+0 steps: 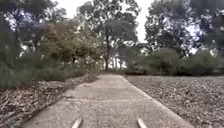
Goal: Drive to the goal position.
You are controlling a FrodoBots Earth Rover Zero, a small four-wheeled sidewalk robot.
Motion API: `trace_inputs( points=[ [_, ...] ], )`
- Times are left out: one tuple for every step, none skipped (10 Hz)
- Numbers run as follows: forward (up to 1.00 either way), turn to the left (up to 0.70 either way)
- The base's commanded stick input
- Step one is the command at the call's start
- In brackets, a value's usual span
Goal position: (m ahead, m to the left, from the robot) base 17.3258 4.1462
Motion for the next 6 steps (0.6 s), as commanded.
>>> trace_inputs(
  points=[
    [0.45, 0.00],
    [0.45, 0.00],
    [0.45, 0.00],
    [0.45, 0.00],
    [0.45, 0.00],
    [0.45, 0.00]
  ],
)
